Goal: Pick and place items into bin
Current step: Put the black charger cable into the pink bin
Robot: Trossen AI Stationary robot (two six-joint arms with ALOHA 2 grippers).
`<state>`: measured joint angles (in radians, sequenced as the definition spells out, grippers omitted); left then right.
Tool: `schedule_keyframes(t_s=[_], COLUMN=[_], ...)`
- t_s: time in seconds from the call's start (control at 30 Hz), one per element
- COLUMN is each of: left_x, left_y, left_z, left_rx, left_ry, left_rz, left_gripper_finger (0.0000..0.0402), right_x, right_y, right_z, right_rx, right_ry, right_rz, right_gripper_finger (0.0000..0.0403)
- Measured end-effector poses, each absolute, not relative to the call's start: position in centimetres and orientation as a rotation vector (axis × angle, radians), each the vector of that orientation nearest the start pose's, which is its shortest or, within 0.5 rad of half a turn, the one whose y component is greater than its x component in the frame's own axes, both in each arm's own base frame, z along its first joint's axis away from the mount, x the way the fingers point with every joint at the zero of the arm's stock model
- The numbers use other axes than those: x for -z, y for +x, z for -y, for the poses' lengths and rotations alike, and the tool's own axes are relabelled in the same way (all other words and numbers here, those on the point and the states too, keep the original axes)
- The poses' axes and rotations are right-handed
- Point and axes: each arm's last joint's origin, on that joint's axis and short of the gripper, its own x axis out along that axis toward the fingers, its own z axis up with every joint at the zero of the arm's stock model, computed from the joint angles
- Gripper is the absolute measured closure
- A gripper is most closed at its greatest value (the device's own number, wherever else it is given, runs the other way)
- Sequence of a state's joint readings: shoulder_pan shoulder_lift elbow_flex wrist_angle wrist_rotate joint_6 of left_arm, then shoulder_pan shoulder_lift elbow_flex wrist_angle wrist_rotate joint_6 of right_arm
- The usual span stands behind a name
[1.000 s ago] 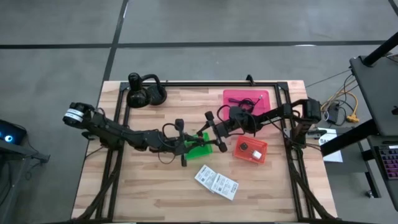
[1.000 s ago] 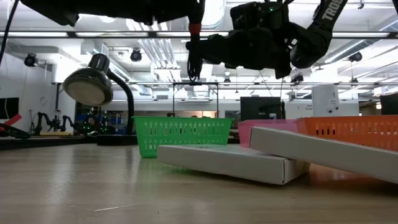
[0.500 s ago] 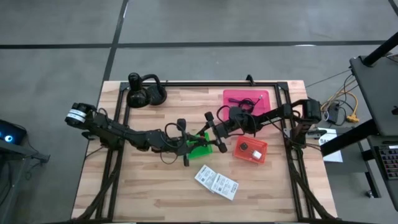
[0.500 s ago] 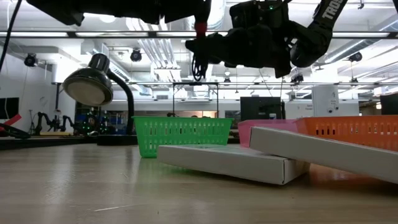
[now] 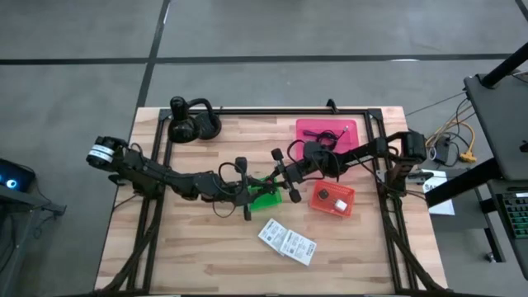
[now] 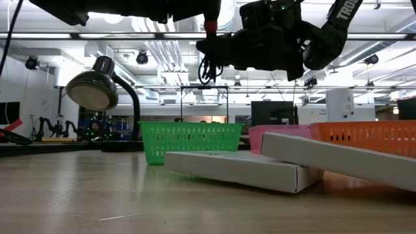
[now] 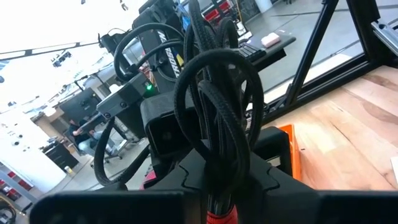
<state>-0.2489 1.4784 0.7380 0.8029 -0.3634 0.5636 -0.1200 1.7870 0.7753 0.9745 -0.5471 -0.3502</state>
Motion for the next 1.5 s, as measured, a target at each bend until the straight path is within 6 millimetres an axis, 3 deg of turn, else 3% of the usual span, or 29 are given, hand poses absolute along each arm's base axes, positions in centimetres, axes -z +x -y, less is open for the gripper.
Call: schedule_keyframes(t_s=[0.1, 0.27, 0.63, 0.8, 1.0, 1.17, 1.5], left_x=[-25.1, -25.1, -25.1, -24.9, -24.8, -24.8, -24.2], left_y=[30.4, 30.4, 29.9, 29.8, 29.6, 29.5, 29.3], left_z=[6.7, 6.6, 6.3, 6.3, 6.6, 7.0, 7.1], left_rx=[-0.128, -0.137, -0.221, -0.286, -0.337, -0.345, -0.360], left_ry=[0.544, 0.545, 0.544, 0.547, 0.547, 0.548, 0.565], left_rz=[0.026, 0.021, -0.024, -0.067, -0.086, -0.092, -0.132], left_gripper_finger=[0.0373, 0.0362, 0.0242, 0.0198, 0.0185, 0.0184, 0.0184], right_x=[-18.2, -18.2, -17.6, -17.4, -18.1, -17.9, -17.8], right_y=[34.9, 34.9, 34.5, 33.9, 32.7, 31.2, 26.0], right_z=[2.7, 2.8, 5.5, 7.2, 7.5, 7.1, 6.3], right_rx=[-0.429, -0.425, -0.355, -0.231, 0.026, 0.351, 1.076], right_ry=[-0.319, -0.315, -0.229, -0.186, -0.187, -0.246, -0.312], right_rz=[0.036, 0.032, -0.047, -0.156, -0.337, -0.501, -0.734], right_gripper_finger=[0.0381, 0.0381, 0.0382, 0.0383, 0.0383, 0.0383, 0.0379])
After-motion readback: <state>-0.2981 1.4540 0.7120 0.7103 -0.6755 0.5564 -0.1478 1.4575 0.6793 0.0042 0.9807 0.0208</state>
